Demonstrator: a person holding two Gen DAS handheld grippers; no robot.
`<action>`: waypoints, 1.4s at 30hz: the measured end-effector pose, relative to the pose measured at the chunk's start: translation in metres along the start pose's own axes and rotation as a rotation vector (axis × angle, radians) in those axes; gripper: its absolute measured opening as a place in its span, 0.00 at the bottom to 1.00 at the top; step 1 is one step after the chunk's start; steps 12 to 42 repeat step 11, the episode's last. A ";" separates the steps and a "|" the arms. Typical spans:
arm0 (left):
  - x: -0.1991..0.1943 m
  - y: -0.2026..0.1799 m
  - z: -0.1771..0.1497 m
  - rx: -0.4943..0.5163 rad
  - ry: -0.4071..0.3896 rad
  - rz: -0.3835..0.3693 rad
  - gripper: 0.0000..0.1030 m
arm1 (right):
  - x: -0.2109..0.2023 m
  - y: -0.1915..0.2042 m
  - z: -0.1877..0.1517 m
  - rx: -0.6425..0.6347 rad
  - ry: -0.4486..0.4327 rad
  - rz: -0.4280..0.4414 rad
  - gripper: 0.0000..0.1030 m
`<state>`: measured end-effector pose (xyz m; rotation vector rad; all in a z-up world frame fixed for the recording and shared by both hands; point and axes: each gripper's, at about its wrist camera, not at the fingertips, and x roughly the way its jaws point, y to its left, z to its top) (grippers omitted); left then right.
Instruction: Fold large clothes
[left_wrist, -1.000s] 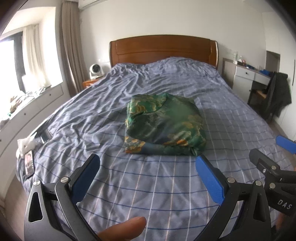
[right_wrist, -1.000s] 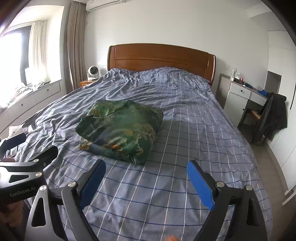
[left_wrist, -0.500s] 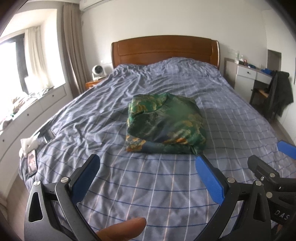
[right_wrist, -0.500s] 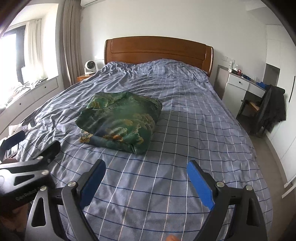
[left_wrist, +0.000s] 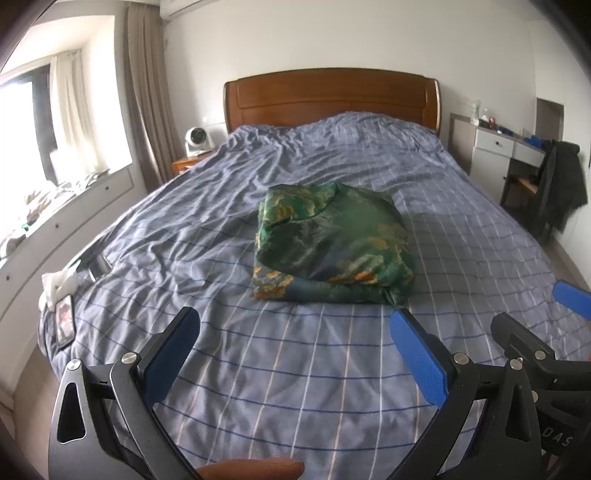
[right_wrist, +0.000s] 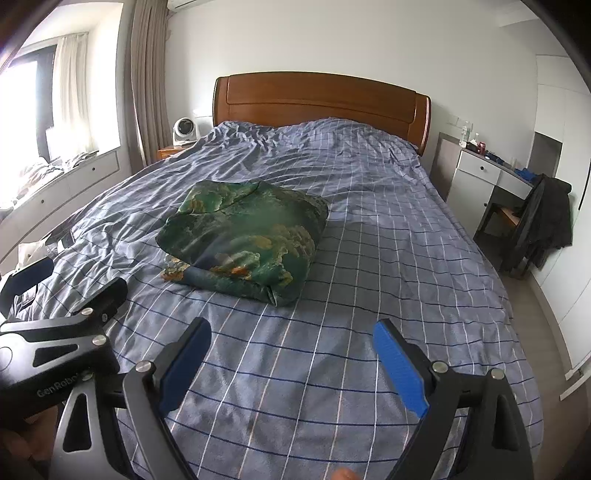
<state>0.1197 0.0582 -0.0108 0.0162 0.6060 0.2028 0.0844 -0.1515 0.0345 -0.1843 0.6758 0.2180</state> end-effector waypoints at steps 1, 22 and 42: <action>0.000 0.000 0.000 -0.001 0.000 -0.002 0.99 | 0.000 0.001 0.000 0.000 0.000 0.000 0.89; 0.002 0.003 -0.002 -0.036 0.004 -0.009 0.99 | 0.002 -0.002 0.000 0.010 0.002 -0.001 0.89; 0.002 0.003 -0.002 -0.036 0.004 -0.009 0.99 | 0.002 -0.002 0.000 0.010 0.002 -0.001 0.89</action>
